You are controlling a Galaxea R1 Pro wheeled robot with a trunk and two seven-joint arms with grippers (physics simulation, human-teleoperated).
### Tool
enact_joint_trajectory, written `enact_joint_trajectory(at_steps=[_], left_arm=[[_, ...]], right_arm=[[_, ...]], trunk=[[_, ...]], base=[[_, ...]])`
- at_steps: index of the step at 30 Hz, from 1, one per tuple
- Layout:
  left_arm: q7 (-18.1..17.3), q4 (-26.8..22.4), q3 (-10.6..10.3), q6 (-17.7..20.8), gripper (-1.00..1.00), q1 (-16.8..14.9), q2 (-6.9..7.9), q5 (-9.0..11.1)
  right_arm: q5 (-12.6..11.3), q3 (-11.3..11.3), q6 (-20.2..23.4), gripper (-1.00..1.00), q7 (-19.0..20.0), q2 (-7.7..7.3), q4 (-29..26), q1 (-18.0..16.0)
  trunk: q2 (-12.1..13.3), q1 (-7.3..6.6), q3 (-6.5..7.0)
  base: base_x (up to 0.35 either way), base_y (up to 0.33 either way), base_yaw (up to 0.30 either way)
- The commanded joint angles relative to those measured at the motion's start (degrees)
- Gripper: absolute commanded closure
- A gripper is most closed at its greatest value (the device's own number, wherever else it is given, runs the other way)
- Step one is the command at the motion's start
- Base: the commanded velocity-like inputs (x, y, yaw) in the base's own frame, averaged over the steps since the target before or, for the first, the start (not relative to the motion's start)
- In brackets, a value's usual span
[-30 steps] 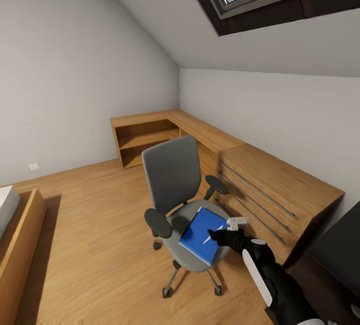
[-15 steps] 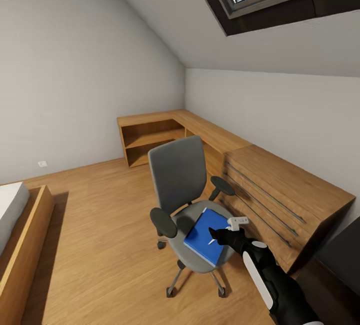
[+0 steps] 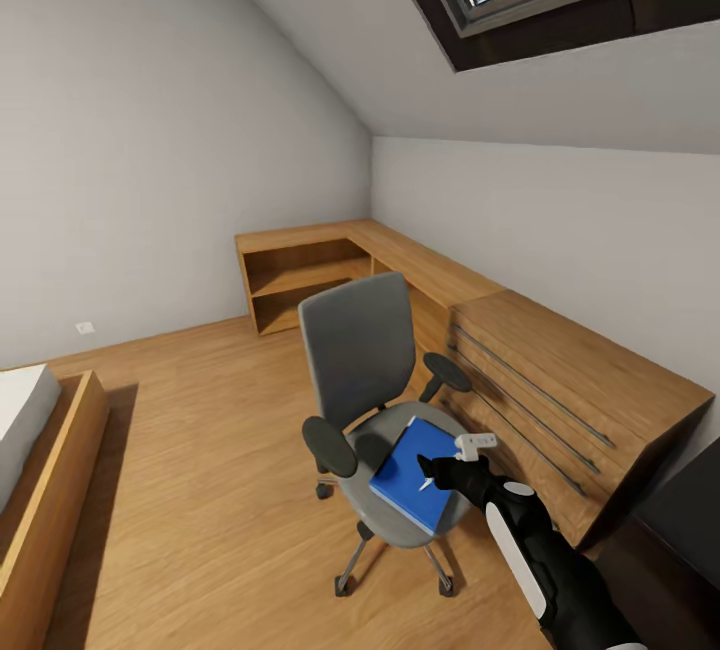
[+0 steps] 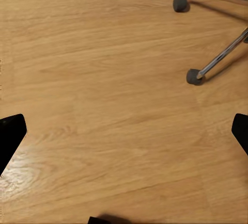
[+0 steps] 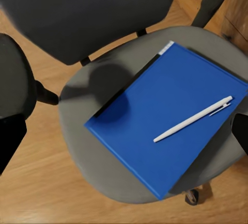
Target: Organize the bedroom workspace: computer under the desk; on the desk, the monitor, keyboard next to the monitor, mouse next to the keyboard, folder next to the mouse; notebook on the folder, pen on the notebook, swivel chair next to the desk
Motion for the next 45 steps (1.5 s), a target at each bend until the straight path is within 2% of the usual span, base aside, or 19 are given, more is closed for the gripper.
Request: enact_joint_trajectory(at_steps=[1, 33, 40, 45], left_arm=[[0.5, -0.1, -0.4, -0.3, -1.00, 0.0, 0.10, 0.5], [0.4, -0.1, -0.2, -0.5, -1.00, 0.0, 0.10, 0.4], [0.4, -0.5, 0.9, -0.5, -1.00, 0.0, 0.16, 0.6], [0.4, -0.9, 3.2, -0.5, -1.00, 0.0, 0.12, 1.3]], right_arm=[[-0.1, 0.1, 0.3, -1.00, 0.0, -0.03, -0.1, 0.0], [-0.1, -0.2, 0.3, -1.00, 0.0, -0.13, -0.4, 0.0], [-0.1, -0.4, 0.3, -1.00, 0.0, -0.21, -0.3, 0.0], [0.0, -0.5, 0.3, -1.00, 0.0, -0.24, -0.3, 0.0]], trunk=[[0.0, 0.02, -0.05], [0.0, 0.02, -0.05], [0.0, 0.02, -0.05], [0.0, 0.02, -0.05]], base=[[0.104, 0.177, 0.000], [0.115, 0.109, 0.000], [0.011, 0.016, 0.000], [0.003, 0.004, 0.000]])
